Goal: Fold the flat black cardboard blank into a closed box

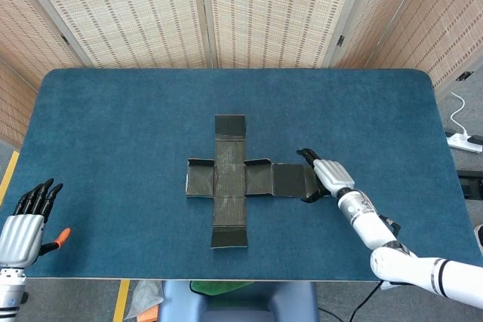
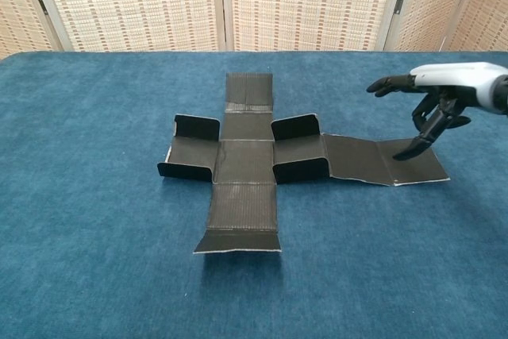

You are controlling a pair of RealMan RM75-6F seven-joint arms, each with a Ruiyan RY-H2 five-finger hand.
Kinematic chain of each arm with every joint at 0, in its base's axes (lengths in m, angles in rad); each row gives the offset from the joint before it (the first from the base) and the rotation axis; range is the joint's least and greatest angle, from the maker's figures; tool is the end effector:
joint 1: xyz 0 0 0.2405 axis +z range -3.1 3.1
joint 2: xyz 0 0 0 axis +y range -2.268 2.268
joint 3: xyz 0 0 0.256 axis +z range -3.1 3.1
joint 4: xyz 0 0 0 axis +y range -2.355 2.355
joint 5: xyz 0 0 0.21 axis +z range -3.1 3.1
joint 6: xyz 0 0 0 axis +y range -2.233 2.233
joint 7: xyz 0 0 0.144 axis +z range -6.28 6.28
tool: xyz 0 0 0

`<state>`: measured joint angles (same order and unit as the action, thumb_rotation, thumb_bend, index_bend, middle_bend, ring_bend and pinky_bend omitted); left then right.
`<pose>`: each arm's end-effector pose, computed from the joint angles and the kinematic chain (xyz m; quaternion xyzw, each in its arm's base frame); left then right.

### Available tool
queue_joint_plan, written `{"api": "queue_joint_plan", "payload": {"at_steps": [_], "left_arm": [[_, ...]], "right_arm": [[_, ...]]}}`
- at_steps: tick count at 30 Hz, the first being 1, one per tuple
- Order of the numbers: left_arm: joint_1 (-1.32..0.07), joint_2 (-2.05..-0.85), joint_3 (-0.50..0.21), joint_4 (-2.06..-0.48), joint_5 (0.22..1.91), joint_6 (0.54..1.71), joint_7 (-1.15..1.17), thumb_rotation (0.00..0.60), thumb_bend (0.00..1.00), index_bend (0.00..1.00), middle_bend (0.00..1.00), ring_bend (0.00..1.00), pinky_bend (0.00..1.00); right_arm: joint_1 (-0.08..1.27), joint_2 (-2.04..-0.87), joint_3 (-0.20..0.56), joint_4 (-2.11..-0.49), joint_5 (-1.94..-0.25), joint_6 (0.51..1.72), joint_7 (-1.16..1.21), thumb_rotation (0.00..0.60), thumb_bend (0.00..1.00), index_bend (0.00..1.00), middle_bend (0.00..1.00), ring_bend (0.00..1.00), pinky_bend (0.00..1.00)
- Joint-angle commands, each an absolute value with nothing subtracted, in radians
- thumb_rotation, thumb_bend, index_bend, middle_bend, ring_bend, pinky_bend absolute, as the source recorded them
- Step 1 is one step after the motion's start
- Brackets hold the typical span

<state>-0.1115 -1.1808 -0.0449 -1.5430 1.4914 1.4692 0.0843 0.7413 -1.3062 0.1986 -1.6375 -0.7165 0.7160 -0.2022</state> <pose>-0.3167 0.1891 0.1433 -0.6162 -0.3605 -0.3626 0.5990 -0.1923 -0.3449 0.0270 0.6568 -0.5843 0.2915 0.3773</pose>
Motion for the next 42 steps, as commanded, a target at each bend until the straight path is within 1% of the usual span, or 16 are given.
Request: {"api": "queue_joint_plan", "payload": {"at_steps": [1, 6, 16, 31, 42], "left_arm": [[-0.112, -1.183, -0.044, -1.541, 1.493, 1.469, 0.083, 0.6, 0.24, 0.02, 0.0, 0.02, 0.12], [-0.113, -1.183, -0.039, -1.538, 1.495, 1.462, 0.072, 0.6, 0.24, 0.02, 0.0, 0.02, 0.12], [-0.108, -1.188, -0.03, -1.516, 1.495, 1.458, 0.052, 0.6, 0.24, 0.02, 0.0, 0.02, 0.12], [-0.109, -1.198, -0.028, -1.487, 1.498, 1.456, 0.026, 0.6, 0.24, 0.02, 0.0, 0.02, 0.12], [-0.108, -1.207, -0.028, -1.465, 1.489, 1.447, 0.011, 0.6, 0.24, 0.02, 0.0, 0.02, 0.12]], "right_arm": [[0.808, -1.348, 0.169, -1.583, -0.629, 0.685, -0.256, 0.6, 0.06, 0.0, 0.01, 0.69, 0.95], [0.887, -1.374, 0.137, -1.549, -0.516, 0.663, -0.315, 0.6, 0.06, 0.0, 0.02, 0.7, 0.95], [1.022, -1.444, 0.069, -1.494, -0.334, 0.674, -0.422, 0.6, 0.06, 0.0, 0.02, 0.7, 0.95], [1.102, -1.516, 0.027, -1.42, -0.212, 0.726, -0.502, 0.6, 0.06, 0.0, 0.02, 0.7, 0.95], [1.125, -1.572, 0.019, -1.377, -0.182, 0.753, -0.549, 0.6, 0.06, 0.0, 0.03, 0.7, 0.95]]}}
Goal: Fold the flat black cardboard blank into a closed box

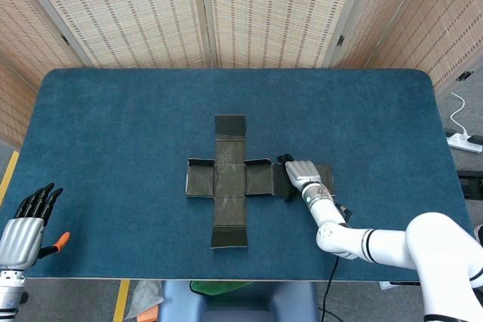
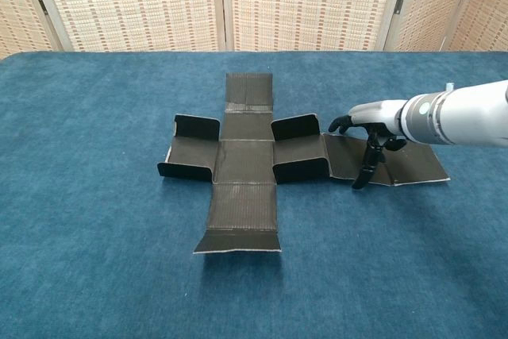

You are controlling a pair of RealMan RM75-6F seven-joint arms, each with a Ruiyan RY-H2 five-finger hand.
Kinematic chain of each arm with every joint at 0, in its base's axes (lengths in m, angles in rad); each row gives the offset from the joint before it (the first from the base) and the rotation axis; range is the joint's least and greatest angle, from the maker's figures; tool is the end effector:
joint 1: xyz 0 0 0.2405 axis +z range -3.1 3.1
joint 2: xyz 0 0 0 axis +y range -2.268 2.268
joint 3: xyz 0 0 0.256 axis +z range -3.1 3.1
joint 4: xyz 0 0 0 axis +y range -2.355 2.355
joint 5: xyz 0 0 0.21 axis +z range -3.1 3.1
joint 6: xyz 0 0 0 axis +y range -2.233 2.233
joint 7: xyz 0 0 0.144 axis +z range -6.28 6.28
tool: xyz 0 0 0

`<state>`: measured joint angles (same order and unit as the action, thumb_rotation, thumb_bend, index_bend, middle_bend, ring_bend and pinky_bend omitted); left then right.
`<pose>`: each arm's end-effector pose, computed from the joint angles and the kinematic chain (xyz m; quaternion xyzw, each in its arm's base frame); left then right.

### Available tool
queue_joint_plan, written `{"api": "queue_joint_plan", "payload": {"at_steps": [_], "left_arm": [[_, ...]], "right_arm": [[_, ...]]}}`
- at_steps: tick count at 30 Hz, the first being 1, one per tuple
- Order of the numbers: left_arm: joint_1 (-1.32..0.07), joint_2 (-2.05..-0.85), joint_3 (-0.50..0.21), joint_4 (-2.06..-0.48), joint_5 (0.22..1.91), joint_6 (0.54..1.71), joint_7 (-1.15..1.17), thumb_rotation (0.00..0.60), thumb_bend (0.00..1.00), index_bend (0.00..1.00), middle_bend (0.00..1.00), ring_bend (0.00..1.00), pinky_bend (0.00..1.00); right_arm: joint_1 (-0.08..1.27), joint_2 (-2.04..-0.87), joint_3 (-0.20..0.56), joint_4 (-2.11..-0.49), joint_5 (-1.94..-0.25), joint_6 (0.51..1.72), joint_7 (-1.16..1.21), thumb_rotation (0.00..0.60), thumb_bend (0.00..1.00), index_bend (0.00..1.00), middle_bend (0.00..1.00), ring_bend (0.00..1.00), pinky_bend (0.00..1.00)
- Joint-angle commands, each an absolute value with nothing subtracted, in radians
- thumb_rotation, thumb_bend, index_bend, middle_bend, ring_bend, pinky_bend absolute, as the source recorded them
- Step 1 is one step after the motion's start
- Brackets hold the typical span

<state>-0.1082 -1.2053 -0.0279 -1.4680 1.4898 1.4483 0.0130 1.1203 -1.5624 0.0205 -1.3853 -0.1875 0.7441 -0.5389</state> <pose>-0.3326 0.1857 0.1379 -0.6164 -0.3788 -0.3561 0.5914 -0.1571 -0.3804 -0.0485 0.7127 -0.5363 0.1624 0.4221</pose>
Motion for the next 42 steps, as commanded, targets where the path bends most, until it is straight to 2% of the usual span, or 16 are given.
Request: {"api": "queue_joint_plan", "payload": {"at_steps": [1, 4, 6, 8, 10, 12, 14, 15, 17, 20, 23, 26, 30, 35, 42], "left_arm": [[-0.109, -1.208, -0.028, -1.463, 1.488, 1.446, 0.007, 0.6, 0.24, 0.02, 0.0, 0.02, 0.12], [-0.109, -1.212, -0.029, -1.454, 1.485, 1.443, 0.001, 0.6, 0.24, 0.02, 0.0, 0.02, 0.12], [-0.11, -1.214, -0.029, -1.45, 1.485, 1.441, -0.003, 0.6, 0.24, 0.02, 0.0, 0.02, 0.12], [-0.113, -1.216, -0.03, -1.444, 1.486, 1.439, -0.008, 0.6, 0.24, 0.02, 0.0, 0.02, 0.12], [-0.12, -1.22, -0.034, -1.435, 1.493, 1.438, -0.017, 0.6, 0.24, 0.02, 0.0, 0.02, 0.12], [-0.132, -1.227, -0.04, -1.423, 1.504, 1.438, -0.031, 0.6, 0.24, 0.04, 0.0, 0.02, 0.12], [-0.151, -1.239, -0.053, -1.405, 1.52, 1.439, -0.043, 0.6, 0.25, 0.06, 0.02, 0.05, 0.14], [-0.162, -1.247, -0.06, -1.397, 1.525, 1.438, -0.046, 0.6, 0.25, 0.08, 0.04, 0.09, 0.19], [-0.193, -1.274, -0.084, -1.373, 1.539, 1.438, -0.06, 0.6, 0.25, 0.12, 0.11, 0.2, 0.36], [-0.256, -1.321, -0.108, -1.329, 1.559, 1.402, -0.084, 0.6, 0.27, 0.22, 0.21, 0.44, 0.63], [-0.325, -1.355, -0.122, -1.295, 1.566, 1.33, -0.07, 0.6, 0.27, 0.24, 0.23, 0.58, 0.74], [-0.385, -1.389, -0.133, -1.264, 1.549, 1.246, -0.031, 0.6, 0.27, 0.22, 0.21, 0.61, 0.76], [-0.444, -1.432, -0.146, -1.235, 1.503, 1.152, 0.031, 0.6, 0.26, 0.12, 0.13, 0.6, 0.76], [-0.5, -1.508, -0.171, -1.196, 1.435, 1.077, 0.101, 0.6, 0.21, 0.01, 0.04, 0.56, 0.7], [-0.564, -1.625, -0.193, -1.095, 1.372, 1.028, 0.196, 0.6, 0.2, 0.0, 0.0, 0.52, 0.64]], "right_arm": [[1.127, -1.58, 0.018, -1.371, -0.178, 0.76, -0.557, 0.6, 0.06, 0.0, 0.03, 0.7, 0.95], [1.133, -1.599, 0.021, -1.354, -0.165, 0.773, -0.575, 0.6, 0.07, 0.0, 0.04, 0.7, 0.95], [1.136, -1.609, 0.025, -1.347, -0.158, 0.781, -0.585, 0.6, 0.09, 0.05, 0.07, 0.7, 0.95], [1.139, -1.62, 0.029, -1.341, -0.151, 0.793, -0.599, 0.6, 0.11, 0.16, 0.11, 0.72, 0.95], [1.14, -1.626, 0.036, -1.341, -0.154, 0.802, -0.606, 0.6, 0.15, 0.32, 0.22, 0.73, 0.96], [1.137, -1.625, 0.046, -1.348, -0.168, 0.811, -0.605, 0.6, 0.18, 0.45, 0.31, 0.74, 0.96], [1.126, -1.618, 0.056, -1.365, -0.208, 0.836, -0.595, 0.6, 0.21, 0.52, 0.39, 0.75, 0.97], [1.119, -1.614, 0.06, -1.376, -0.23, 0.848, -0.588, 0.6, 0.22, 0.53, 0.42, 0.75, 0.97], [1.102, -1.601, 0.071, -1.404, -0.282, 0.874, -0.568, 0.6, 0.22, 0.55, 0.45, 0.75, 0.97], [1.077, -1.587, 0.083, -1.442, -0.363, 0.914, -0.541, 0.6, 0.24, 0.55, 0.46, 0.75, 0.97], [1.052, -1.587, 0.081, -1.467, -0.447, 0.968, -0.533, 0.6, 0.24, 0.55, 0.48, 0.76, 0.99], [1.031, -1.597, 0.07, -1.484, -0.509, 1.017, -0.546, 0.6, 0.24, 0.55, 0.48, 0.76, 0.99], [1.01, -1.614, 0.06, -1.492, -0.561, 1.066, -0.575, 0.6, 0.24, 0.55, 0.49, 0.76, 0.99], [0.986, -1.642, 0.056, -1.482, -0.623, 1.109, -0.608, 0.6, 0.24, 0.55, 0.49, 0.76, 0.99], [0.96, -1.679, 0.065, -1.453, -0.687, 1.129, -0.638, 0.6, 0.24, 0.55, 0.49, 0.76, 0.99]]}}
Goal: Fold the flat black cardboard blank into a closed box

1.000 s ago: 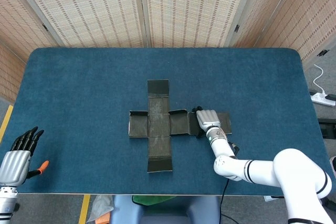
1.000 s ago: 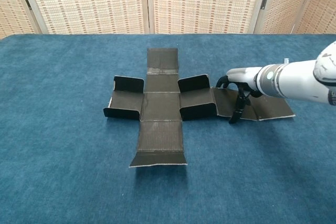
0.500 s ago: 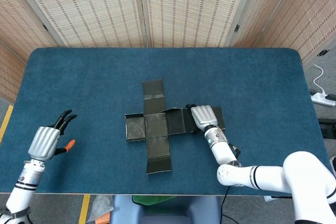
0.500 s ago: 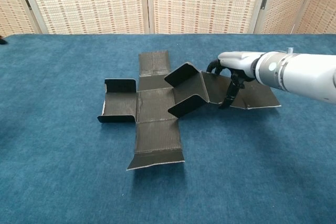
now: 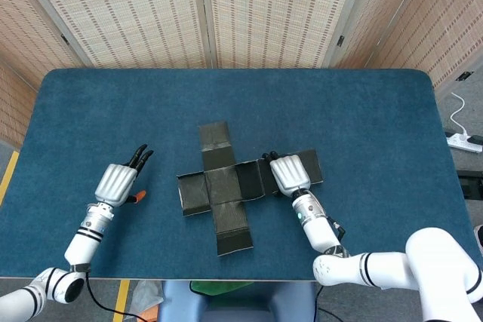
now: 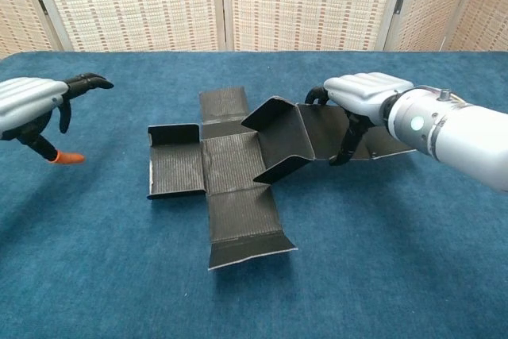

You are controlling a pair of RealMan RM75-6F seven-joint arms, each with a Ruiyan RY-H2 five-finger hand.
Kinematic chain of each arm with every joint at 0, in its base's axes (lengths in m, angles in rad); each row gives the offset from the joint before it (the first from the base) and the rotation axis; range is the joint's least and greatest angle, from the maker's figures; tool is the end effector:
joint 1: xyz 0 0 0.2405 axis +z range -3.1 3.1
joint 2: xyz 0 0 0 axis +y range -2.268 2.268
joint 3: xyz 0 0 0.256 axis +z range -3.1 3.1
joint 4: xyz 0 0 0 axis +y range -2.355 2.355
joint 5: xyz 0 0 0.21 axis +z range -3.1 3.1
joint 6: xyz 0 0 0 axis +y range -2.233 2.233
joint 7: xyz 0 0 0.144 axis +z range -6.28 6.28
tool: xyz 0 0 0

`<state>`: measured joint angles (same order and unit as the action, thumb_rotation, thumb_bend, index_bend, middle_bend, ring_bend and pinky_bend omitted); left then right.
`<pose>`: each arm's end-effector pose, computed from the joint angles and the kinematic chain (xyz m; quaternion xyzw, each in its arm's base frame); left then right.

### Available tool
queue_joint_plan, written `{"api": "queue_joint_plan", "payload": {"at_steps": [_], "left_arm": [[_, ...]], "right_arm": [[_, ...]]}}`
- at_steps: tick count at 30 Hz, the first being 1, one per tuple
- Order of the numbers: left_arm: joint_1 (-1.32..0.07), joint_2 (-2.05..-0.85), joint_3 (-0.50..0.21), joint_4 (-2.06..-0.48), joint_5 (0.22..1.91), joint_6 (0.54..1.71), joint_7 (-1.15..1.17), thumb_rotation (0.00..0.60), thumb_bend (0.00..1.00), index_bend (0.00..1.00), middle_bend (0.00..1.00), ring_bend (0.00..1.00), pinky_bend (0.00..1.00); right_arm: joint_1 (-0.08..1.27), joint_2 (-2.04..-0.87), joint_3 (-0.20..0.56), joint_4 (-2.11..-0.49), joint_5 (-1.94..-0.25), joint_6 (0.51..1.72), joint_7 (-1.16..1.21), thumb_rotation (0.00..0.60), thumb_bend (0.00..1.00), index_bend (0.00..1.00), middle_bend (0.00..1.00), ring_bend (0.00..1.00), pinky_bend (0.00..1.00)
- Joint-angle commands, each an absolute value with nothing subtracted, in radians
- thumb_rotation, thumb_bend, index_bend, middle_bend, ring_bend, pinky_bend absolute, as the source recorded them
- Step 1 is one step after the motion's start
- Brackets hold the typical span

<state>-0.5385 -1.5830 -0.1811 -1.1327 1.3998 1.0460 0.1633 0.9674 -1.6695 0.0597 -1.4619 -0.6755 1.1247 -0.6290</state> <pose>-0.2520 0.3429 0.0153 -0.7177 -0.3203 -0.3479 0.5111 -0.1244 -0.3508 -0.0505 0.7504 -0.3632 0.2813 0.4752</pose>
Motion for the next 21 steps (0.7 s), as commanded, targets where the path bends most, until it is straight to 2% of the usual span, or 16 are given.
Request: {"api": "queue_joint_plan", "payload": {"at_steps": [1, 11, 21], "left_arm": [[-0.57, -1.645, -0.196, -1.081, 1.363, 1.027, 0.199, 0.6, 0.2, 0.0, 0.0, 0.51, 0.63], [-0.612, -1.762, -0.182, -0.973, 1.372, 1.041, 0.226, 0.6, 0.2, 0.0, 0.0, 0.49, 0.62], [-0.644, -1.862, -0.181, -0.883, 1.374, 1.05, 0.158, 0.6, 0.2, 0.0, 0.0, 0.49, 0.62]], "right_arm": [[0.957, -1.684, 0.068, -1.449, -0.696, 1.13, -0.644, 0.6, 0.24, 0.55, 0.49, 0.76, 0.99], [0.938, -1.722, 0.088, -1.42, -0.753, 1.138, -0.667, 0.6, 0.24, 0.55, 0.49, 0.78, 1.0], [0.914, -1.745, 0.112, -1.398, -0.787, 1.126, -0.688, 0.6, 0.24, 0.55, 0.49, 0.78, 1.0]]}}
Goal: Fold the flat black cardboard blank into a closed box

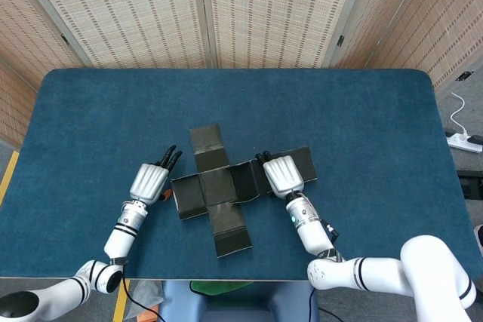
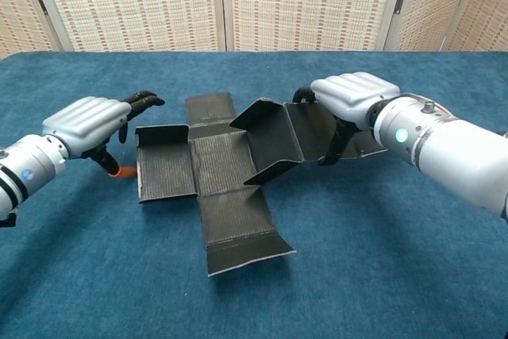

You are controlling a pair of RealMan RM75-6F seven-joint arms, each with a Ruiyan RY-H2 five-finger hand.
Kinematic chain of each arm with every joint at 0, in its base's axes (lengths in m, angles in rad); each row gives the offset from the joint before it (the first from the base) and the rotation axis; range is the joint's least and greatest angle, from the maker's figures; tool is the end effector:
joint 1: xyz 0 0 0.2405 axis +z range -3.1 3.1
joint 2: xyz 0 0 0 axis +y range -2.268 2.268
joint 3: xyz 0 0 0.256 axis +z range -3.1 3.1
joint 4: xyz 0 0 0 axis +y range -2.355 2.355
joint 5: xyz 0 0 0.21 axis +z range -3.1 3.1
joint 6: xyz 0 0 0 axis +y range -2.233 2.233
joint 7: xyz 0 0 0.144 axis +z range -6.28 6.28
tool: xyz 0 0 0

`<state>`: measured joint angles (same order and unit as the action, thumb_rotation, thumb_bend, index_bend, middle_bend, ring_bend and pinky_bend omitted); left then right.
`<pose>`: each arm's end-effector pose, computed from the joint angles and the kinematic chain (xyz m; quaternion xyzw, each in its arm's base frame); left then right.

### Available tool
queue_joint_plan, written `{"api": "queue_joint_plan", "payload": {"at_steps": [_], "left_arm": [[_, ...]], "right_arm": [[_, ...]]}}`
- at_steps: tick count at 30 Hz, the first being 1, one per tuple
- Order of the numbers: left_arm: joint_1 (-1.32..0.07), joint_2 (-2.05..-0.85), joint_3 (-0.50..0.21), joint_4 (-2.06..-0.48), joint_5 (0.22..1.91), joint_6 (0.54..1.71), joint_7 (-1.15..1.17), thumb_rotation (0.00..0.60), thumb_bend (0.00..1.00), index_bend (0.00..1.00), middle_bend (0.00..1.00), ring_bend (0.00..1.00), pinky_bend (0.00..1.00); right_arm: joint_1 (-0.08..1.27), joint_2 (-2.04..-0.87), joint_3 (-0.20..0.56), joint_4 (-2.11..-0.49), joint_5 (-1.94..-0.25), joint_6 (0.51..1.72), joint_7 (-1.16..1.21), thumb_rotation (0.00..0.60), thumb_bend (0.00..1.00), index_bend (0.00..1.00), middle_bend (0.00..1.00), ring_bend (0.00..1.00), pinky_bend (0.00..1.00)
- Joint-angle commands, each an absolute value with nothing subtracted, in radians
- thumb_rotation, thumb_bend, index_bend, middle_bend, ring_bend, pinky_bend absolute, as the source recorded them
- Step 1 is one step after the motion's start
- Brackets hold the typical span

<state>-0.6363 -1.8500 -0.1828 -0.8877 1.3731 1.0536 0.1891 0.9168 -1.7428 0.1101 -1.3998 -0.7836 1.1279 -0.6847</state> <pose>-0.2171 0.3562 -0.0543 -0.7227 -0.3079 -0.3597 0.5035 -0.1161 -0.3471 -0.0637 0.7548 -0.3308 0.2994 0.4809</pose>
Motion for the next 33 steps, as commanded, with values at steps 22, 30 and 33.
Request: {"api": "queue_joint_plan", "payload": {"at_steps": [22, 30, 33], "left_arm": [[-0.681, -1.642, -0.144, -1.252, 1.467, 1.011, -0.188, 0.6, 0.2, 0.0, 0.0, 0.46, 0.63], [-0.74, -1.561, -0.133, -1.335, 1.415, 0.833, -0.284, 0.6, 0.2, 0.0, 0.0, 0.45, 0.62], [-0.753, -1.55, -0.129, -1.342, 1.408, 0.794, -0.345, 0.6, 0.2, 0.0, 0.0, 0.45, 0.62]], "right_arm": [[1.036, -1.546, 0.093, -1.505, -0.927, 0.882, -0.847, 0.6, 0.24, 0.55, 0.48, 0.78, 1.0], [1.079, -1.499, 0.058, -1.495, -1.07, 0.817, -0.833, 0.6, 0.24, 0.55, 0.48, 0.78, 1.0], [1.086, -1.498, 0.049, -1.476, -1.146, 0.814, -0.804, 0.6, 0.24, 0.55, 0.48, 0.78, 1.0]]}}
